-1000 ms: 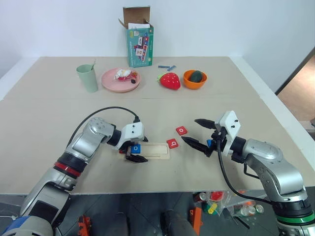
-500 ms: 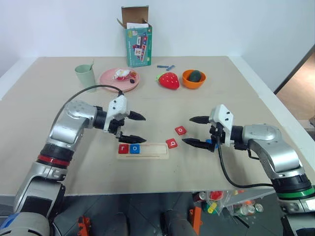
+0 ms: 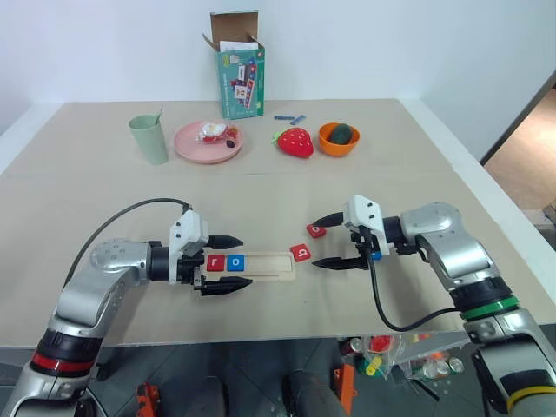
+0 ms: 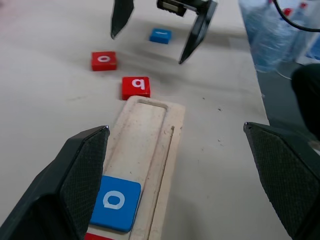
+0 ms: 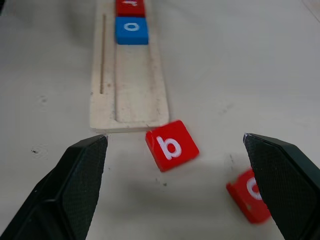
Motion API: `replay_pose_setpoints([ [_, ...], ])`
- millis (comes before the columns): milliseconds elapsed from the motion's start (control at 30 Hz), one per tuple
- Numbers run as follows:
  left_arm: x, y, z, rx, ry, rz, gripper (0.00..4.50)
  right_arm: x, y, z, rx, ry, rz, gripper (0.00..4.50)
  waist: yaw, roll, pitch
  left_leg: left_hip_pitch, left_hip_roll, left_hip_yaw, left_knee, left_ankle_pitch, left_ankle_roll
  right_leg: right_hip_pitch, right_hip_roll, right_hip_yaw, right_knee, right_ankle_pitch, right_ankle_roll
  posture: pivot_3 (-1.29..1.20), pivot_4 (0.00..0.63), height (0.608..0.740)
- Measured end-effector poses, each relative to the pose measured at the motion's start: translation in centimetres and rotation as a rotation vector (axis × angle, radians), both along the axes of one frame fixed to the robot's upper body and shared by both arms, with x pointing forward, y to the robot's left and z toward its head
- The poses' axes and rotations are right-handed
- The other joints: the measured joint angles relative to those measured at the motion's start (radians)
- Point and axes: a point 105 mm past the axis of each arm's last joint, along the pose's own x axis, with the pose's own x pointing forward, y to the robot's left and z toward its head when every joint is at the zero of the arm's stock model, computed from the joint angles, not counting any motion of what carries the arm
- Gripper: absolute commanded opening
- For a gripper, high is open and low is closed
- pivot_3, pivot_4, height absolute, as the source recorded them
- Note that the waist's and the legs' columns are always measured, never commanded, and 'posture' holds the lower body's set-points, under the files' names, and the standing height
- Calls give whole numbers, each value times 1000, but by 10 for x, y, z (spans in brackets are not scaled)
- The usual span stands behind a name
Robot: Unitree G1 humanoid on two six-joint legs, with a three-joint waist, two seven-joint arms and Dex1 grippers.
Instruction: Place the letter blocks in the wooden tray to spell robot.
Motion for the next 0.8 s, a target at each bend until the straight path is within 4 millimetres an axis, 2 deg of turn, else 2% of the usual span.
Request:
replay_pose_setpoints([
  [167, -2, 6, 2, 7, -14, 60, 4458, 9, 7, -6, -7, 4, 20, 4500, 0, 0, 0, 1, 0, 0, 2, 0, 0, 0, 1, 0, 2, -1, -4, 0, 150, 740],
  [300, -1, 8, 1, 0, -4, 92, 4458, 11, 12, -18, -13, 27, 34, 4500, 0, 0, 0, 0, 0, 0, 2, 0, 0, 0, 0, 1, 2, 0, -1, 0, 150, 740],
  [633, -5, 0, 7, -17, -27, 107, 4458, 24, 14, -30, -28, 60, 12, 4500, -1, 1, 1, 1, 0, 0, 2, 0, 0, 0, 1, 1, 2, 0, -1, 0, 150, 740],
  [667, -5, -1, 7, -19, -28, 108, 4488, 24, 14, -30, -29, 60, 13, 4250, -1, 1, 1, 1, 0, 0, 2, 0, 0, 0, 1, 1, 2, 0, -1, 0, 150, 740],
  [800, -5, 0, 6, -21, -25, 115, 4488, 23, 14, -33, -39, 74, 28, 4250, -1, 1, 1, 1, 0, 0, 1, 0, 0, 0, 1, 1, 2, 0, -1, 0, 150, 740],
])
